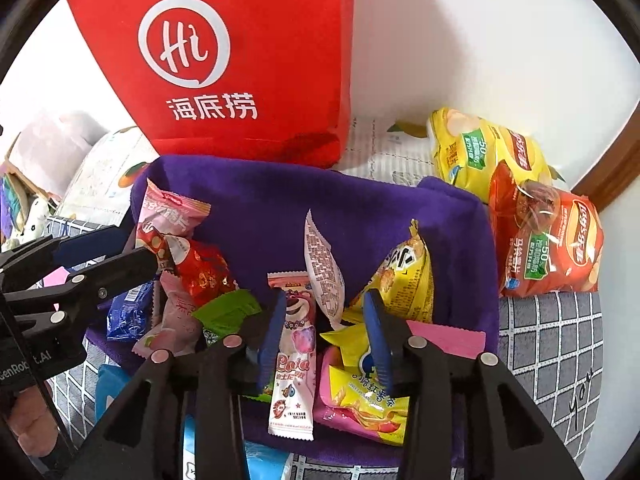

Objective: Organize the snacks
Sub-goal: 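Lower the red packet and pink wrapper onto the towel with both tools, then open both tools and withdraw them from the towel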

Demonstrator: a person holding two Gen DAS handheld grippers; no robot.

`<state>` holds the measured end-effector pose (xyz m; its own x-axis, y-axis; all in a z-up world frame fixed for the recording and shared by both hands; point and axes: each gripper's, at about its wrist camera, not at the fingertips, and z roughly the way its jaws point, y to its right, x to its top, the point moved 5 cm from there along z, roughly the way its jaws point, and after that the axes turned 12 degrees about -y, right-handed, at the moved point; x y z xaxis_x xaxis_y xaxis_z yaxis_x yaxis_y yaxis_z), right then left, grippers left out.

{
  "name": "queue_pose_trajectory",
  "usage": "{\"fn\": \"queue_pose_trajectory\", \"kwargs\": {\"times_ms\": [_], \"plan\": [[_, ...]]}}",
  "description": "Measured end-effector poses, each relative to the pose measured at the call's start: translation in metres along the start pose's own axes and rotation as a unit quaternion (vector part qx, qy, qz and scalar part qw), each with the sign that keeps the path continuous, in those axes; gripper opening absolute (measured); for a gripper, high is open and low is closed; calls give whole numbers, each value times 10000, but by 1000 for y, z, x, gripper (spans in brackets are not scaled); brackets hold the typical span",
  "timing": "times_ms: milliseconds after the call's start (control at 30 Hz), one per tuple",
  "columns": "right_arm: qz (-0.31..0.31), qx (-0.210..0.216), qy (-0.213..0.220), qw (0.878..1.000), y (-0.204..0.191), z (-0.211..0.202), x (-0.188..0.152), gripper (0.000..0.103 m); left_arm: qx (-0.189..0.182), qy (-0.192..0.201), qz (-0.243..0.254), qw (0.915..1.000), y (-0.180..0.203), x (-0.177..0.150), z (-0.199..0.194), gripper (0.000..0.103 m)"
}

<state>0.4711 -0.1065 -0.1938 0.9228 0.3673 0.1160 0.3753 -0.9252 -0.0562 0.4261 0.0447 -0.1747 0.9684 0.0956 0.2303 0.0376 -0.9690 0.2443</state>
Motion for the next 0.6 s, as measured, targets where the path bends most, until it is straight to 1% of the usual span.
{"fn": "queue_pose_trajectory", "kwargs": {"times_ms": [100, 200, 367, 433, 500, 567, 600], "plan": [[30, -19, 61, 10000, 0, -4, -1, 45, -7, -23, 16, 10000, -1, 0, -2, 52], [90, -89, 351, 9993, -1, -16, 0, 49, -32, -51, 80, 9999, 1, -1, -4, 52], [47, -109, 676, 9976, -8, -38, -2, 56, -19, 134, 148, 9998, 5, -2, -19, 52], [146, -76, 763, 9969, -8, -47, -4, 56, -20, 227, 181, 9996, 6, -2, -26, 53], [323, 18, 794, 9963, -6, -52, -9, 58, -4, 313, 197, 9993, 6, -2, -34, 56], [364, 27, 762, 9964, -6, -55, -16, 59, 19, 403, 226, 9989, 7, -3, -41, 59], [394, -26, 759, 9963, -6, -57, -20, 65, 25, 427, 230, 9988, 7, -3, -43, 59]]}}
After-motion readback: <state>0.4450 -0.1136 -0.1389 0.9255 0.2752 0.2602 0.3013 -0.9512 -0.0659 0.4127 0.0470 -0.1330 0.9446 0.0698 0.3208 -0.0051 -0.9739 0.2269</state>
